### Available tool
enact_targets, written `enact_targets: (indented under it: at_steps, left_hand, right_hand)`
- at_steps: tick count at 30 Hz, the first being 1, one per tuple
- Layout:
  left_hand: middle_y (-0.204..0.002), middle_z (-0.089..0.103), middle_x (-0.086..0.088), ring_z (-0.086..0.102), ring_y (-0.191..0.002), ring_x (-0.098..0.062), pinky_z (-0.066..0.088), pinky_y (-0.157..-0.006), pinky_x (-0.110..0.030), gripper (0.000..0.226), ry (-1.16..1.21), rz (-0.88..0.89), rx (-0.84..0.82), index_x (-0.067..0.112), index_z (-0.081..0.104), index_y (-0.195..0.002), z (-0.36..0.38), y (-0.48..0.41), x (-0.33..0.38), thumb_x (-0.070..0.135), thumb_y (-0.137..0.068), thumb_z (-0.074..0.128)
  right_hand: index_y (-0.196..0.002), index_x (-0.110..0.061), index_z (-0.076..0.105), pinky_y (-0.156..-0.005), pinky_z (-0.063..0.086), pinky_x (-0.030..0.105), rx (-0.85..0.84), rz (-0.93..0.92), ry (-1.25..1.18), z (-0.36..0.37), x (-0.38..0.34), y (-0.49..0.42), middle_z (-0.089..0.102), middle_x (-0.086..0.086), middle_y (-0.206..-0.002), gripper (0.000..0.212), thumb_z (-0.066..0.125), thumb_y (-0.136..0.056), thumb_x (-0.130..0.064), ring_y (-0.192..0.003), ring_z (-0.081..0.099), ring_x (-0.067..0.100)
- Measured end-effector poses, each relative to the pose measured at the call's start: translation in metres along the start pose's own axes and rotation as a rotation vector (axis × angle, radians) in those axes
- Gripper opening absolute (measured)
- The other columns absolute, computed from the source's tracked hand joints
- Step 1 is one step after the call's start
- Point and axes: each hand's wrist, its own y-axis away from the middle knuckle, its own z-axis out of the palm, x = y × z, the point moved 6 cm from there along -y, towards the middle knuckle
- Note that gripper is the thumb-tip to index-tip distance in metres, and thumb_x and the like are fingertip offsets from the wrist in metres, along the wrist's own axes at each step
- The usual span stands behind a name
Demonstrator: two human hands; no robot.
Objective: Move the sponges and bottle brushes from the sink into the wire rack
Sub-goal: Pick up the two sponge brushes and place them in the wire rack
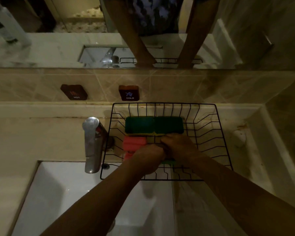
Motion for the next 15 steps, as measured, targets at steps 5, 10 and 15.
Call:
enact_targets:
  at_steps: [5, 10, 15]
  left_hand:
    - [-0.116, 0.062, -0.010, 0.060, -0.100, -0.024, 0.045, -0.084, -0.028, 0.031, -0.013, -0.021, 0.001, 0.014, 0.053, -0.127, -0.003, 0.006, -0.003, 0.009, -0.096, 0.052]
    - [-0.109, 0.063, -0.011, 0.062, -0.094, -0.023, 0.045, -0.076, -0.025, 0.023, -0.045, 0.071, 0.013, 0.007, 0.058, -0.118, -0.011, 0.013, 0.005, 0.008, -0.096, 0.052]
    - [-0.104, 0.067, -0.011, 0.063, -0.086, -0.020, 0.037, -0.067, -0.018, 0.020, -0.063, 0.148, 0.101, 0.006, 0.062, -0.112, -0.020, 0.024, 0.017, 0.010, -0.098, 0.048]
  right_hand:
    - [-0.111, -0.018, 0.058, -0.084, 0.048, 0.035, 0.014, 0.017, -0.016, -0.002, 0.000, 0.001, 0.063, 0.006, -0.115, 0.025, 0.061, -0.089, -0.029, -0.105, 0.057, 0.026]
    - [-0.105, -0.016, 0.060, -0.078, 0.046, 0.035, 0.042, 0.029, -0.062, -0.006, -0.003, 0.004, 0.063, 0.009, -0.108, 0.021, 0.051, -0.095, -0.031, -0.097, 0.057, 0.027]
    - [-0.105, -0.017, 0.056, -0.077, 0.046, 0.037, -0.006, 0.102, -0.061, -0.011, -0.006, 0.002, 0.060, 0.008, -0.107, 0.023, 0.047, -0.096, -0.036, -0.096, 0.054, 0.025]
